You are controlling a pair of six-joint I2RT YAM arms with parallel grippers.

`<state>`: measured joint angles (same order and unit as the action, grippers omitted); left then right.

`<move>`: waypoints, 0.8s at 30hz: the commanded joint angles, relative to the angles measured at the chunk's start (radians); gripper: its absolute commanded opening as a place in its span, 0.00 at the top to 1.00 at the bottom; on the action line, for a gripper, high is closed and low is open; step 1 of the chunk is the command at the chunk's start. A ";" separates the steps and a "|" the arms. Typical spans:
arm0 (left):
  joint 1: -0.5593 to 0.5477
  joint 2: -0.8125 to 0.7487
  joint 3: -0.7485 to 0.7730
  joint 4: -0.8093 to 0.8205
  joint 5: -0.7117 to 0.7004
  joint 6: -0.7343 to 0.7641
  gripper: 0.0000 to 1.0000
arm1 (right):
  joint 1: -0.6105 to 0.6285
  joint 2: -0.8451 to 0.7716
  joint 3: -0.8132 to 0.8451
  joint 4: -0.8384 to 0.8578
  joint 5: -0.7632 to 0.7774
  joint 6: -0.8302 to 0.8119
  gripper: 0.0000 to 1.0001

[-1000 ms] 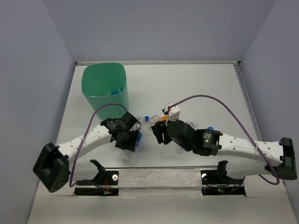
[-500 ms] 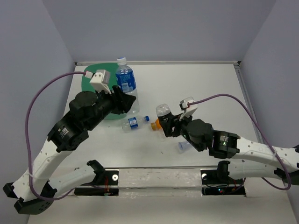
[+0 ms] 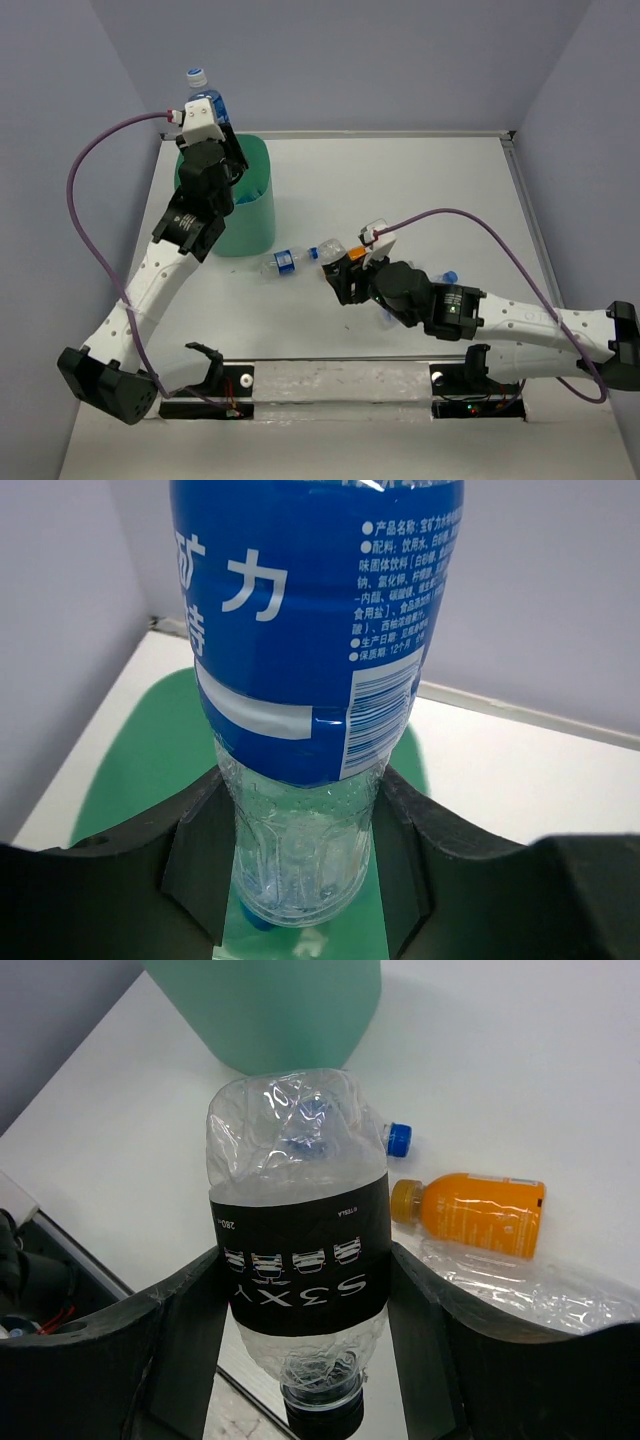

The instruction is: Put the plastic bottles in the bin

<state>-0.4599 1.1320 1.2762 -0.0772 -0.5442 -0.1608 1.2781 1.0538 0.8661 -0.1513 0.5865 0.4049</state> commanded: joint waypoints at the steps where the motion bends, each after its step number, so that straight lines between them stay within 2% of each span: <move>1: 0.078 -0.009 -0.140 0.212 -0.066 0.053 0.58 | 0.009 0.015 -0.007 0.096 -0.022 0.014 0.64; 6: 0.092 -0.026 -0.258 0.303 -0.134 0.063 0.54 | 0.009 0.020 0.005 0.131 -0.016 -0.018 0.64; 9: 0.093 -0.043 -0.311 0.309 -0.137 0.046 0.35 | 0.009 0.057 0.046 0.141 -0.013 -0.043 0.64; 10: 0.095 -0.049 -0.317 0.313 -0.137 0.041 0.14 | 0.009 0.072 0.060 0.139 -0.011 -0.052 0.64; 11: 0.095 -0.061 -0.321 0.315 -0.129 0.040 0.04 | 0.009 0.089 0.076 0.139 -0.010 -0.057 0.64; 12: 0.093 -0.067 -0.319 0.313 -0.123 0.041 0.01 | 0.009 0.127 0.106 0.169 -0.002 -0.067 0.64; 16: 0.093 -0.118 -0.299 0.263 -0.085 0.029 0.01 | -0.009 0.172 0.148 0.215 -0.005 -0.087 0.64; 19: 0.095 -0.161 -0.288 0.248 -0.037 0.014 0.01 | -0.037 0.192 0.165 0.292 -0.074 -0.119 0.64; 24: 0.095 -0.258 -0.255 0.177 0.065 -0.045 0.01 | -0.097 0.316 0.337 0.343 -0.125 -0.228 0.64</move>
<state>-0.3710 0.9367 0.9611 0.1047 -0.5545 -0.1482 1.2228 1.3003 1.0500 0.0395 0.5159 0.2806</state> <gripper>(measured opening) 0.989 0.644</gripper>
